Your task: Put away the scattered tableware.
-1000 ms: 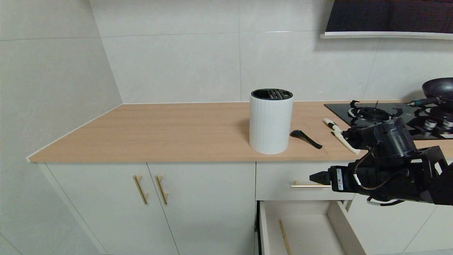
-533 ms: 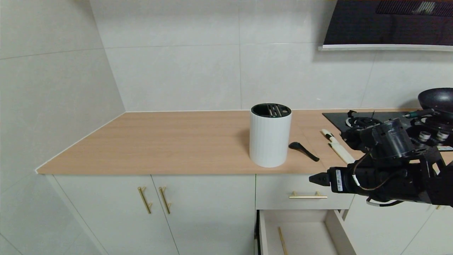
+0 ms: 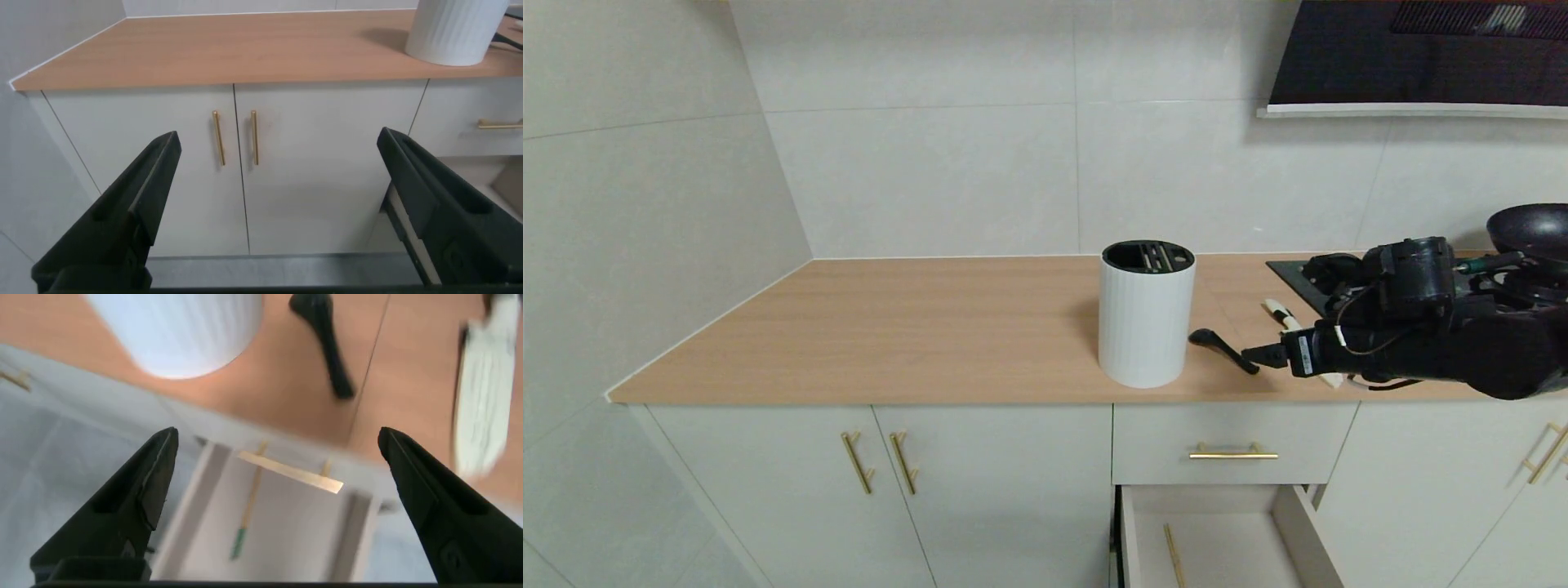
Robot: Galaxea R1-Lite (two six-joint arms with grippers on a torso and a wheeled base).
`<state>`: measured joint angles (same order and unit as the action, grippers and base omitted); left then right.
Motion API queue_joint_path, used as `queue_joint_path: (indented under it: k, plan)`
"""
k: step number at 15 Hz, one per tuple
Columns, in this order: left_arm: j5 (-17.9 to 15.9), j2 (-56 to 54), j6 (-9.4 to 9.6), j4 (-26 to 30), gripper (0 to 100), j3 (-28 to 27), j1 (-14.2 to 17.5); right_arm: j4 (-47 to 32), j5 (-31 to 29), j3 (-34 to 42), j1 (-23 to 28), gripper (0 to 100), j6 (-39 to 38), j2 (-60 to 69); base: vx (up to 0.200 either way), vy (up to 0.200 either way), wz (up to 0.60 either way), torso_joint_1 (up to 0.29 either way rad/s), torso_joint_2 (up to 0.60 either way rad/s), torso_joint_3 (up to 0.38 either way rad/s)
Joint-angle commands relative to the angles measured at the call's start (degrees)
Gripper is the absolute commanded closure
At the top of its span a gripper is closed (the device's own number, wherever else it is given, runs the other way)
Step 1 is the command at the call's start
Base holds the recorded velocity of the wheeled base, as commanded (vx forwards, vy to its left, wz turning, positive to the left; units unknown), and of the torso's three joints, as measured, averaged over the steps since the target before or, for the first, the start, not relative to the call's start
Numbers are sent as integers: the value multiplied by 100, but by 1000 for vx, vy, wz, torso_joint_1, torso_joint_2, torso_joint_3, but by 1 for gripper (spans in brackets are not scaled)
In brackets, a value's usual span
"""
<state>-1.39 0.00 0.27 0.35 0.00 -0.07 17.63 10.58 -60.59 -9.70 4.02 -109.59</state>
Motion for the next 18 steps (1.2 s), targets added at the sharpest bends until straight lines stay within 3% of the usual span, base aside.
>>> queue_joint_path:
  k: [1, 5, 9, 18]
  plan:
    - [-2, 0, 0, 0, 0, 0, -1, 30, 260, -586, 276, 0, 362, -888, 0, 0, 0, 0, 0, 0]
    - [-2, 0, 0, 0, 0, 0, -1, 127, 287, -1271, 276, 0, 503, -1609, 0, 0, 0, 0, 0, 0]
    - [-2, 0, 0, 0, 0, 0, -1, 856, 287, -1526, 267, 0, 529, -2418, 0, 0, 0, 0, 0, 0]
    - [-2, 0, 0, 0, 0, 0, -1, 874, 295, -2089, 382, 0, 503, -2883, 0, 0, 0, 0, 0, 0]
